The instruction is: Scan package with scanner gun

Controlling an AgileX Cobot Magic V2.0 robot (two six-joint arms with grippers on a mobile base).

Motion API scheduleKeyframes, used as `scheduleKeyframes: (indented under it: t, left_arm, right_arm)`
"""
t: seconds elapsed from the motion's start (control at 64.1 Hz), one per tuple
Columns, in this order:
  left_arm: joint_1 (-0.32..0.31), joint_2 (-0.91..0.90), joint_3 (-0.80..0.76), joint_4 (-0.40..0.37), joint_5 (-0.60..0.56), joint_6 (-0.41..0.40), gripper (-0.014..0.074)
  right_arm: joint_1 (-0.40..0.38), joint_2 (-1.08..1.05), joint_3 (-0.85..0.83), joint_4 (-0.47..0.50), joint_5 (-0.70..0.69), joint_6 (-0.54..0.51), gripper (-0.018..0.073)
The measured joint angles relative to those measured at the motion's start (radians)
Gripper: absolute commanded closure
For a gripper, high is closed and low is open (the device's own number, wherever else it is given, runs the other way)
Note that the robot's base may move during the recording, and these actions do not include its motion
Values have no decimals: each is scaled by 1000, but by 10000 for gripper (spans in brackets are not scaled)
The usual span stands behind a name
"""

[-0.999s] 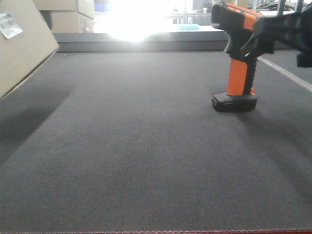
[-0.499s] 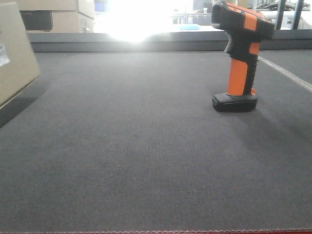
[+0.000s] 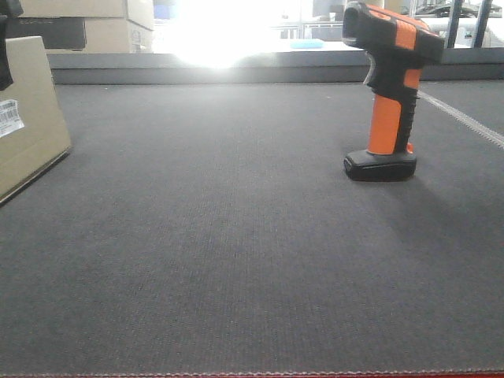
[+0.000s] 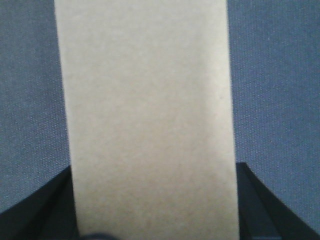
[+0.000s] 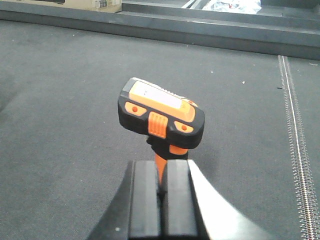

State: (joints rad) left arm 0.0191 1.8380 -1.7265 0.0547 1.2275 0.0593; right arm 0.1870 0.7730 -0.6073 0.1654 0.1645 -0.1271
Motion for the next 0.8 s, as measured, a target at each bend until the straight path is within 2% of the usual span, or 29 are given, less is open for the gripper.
scheduleKeyframes:
  t: [0.172,0.343,0.577,0.656,0.796]
  left_arm:
    - [0,0,0,0,0,-2,-29]
    - [0,-9,-2,0,-2,-4,88]
    - [0,-107,-2,0,-2,-4,97]
    - [0,-149,-2,0,-2,-4,127]
    - [0,-259,40,0,-16,-4,292]
  right_arm:
    - [0,0,0,-2,0,0,713]
    - [-19,0,0,-2,0,0,713]
    - [-181,0,0,-8,19,-2,713]
    - [-209,0,0,-18,33,-2,713]
    - [-218,0,0,-19,53,-2,713]
